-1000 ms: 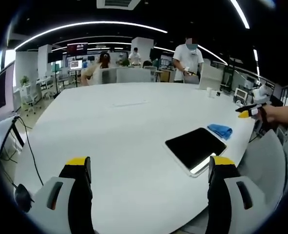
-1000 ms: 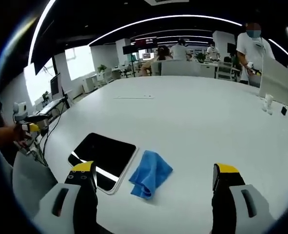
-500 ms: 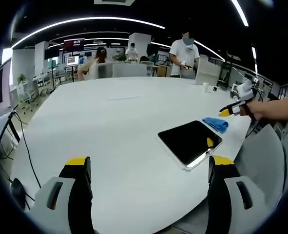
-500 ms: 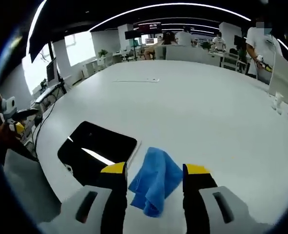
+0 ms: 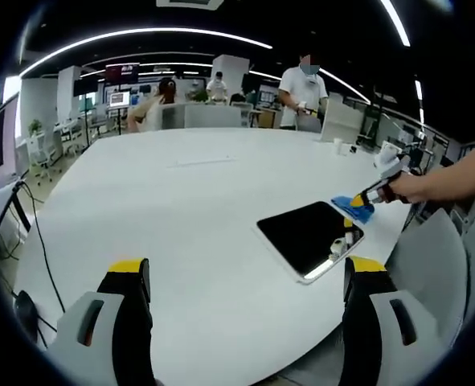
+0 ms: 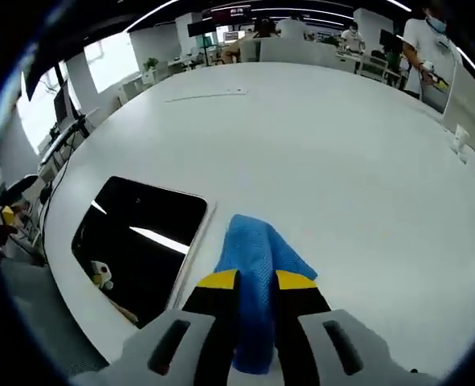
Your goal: Wipe the mirror surface with the cleaning cloth until all visible marks leave the cleaned area.
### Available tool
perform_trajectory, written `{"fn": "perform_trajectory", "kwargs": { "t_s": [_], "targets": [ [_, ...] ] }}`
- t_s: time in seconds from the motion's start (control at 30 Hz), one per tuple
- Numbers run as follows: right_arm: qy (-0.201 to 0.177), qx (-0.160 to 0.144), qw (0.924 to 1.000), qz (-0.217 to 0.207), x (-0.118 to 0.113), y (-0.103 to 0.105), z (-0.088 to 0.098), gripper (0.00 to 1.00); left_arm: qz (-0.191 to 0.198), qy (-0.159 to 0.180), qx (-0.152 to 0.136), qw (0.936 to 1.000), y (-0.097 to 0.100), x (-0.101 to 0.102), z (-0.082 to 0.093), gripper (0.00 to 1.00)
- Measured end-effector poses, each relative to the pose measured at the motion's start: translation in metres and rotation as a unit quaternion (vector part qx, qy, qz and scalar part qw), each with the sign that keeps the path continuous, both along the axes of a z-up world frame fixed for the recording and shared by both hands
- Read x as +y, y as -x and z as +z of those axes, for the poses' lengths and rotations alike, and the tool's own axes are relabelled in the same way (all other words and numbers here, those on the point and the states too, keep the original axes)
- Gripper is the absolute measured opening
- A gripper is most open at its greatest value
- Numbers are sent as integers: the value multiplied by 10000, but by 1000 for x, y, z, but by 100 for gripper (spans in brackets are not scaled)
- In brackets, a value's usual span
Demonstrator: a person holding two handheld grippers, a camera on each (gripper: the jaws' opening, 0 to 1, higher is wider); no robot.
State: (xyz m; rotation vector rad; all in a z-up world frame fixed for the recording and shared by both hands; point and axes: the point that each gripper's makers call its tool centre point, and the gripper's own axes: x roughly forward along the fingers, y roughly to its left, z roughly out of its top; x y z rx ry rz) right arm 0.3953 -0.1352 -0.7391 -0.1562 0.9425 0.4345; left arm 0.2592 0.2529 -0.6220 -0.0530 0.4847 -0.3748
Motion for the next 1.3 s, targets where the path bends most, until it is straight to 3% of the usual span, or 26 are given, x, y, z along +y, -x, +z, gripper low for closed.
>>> {"fn": "perform_trajectory", "kwargs": {
  "t_s": [0.1,0.17,0.37,0.43,0.47,0.53,0.6,0.67,0.83,0.97,1.3],
  "targets": [
    [120,177,9998,9,2,4,-8,8,-17,-2,7,10000,0,0,0,99],
    [351,101,9993,-22,-2,3,-7,1,-42,-17,16,10000,-1,0,-1,99],
    [233,315,9991,-143,-3,2,-7,0,-140,-101,10,9999,-1,-3,-1,99],
    [58,331,9989,-334,-5,-2,-6,0,-147,-92,10,9998,-2,-3,-1,99],
    [-367,432,9970,-523,3,-6,-1,0,-145,-86,10,9999,-2,-3,-1,99],
    [-613,531,9919,-982,4,-13,6,0,-134,-77,-4,9999,-3,-1,0,99],
    [-376,482,9947,-827,4,-20,13,0,-111,-65,-20,9999,-2,0,0,99],
    [-750,597,9922,-800,17,-23,20,0,-97,-48,-12,9999,-1,0,-2,99],
    [-1146,659,9873,-884,42,-40,35,0,-140,-68,10,9999,3,-2,-4,99],
    [-1098,723,9883,-778,64,-44,28,0,-137,-47,12,9999,3,-2,-5,99],
    [-605,869,9919,-705,79,-39,2,0,-123,-24,15,9999,4,0,-3,99]
  ]
}}
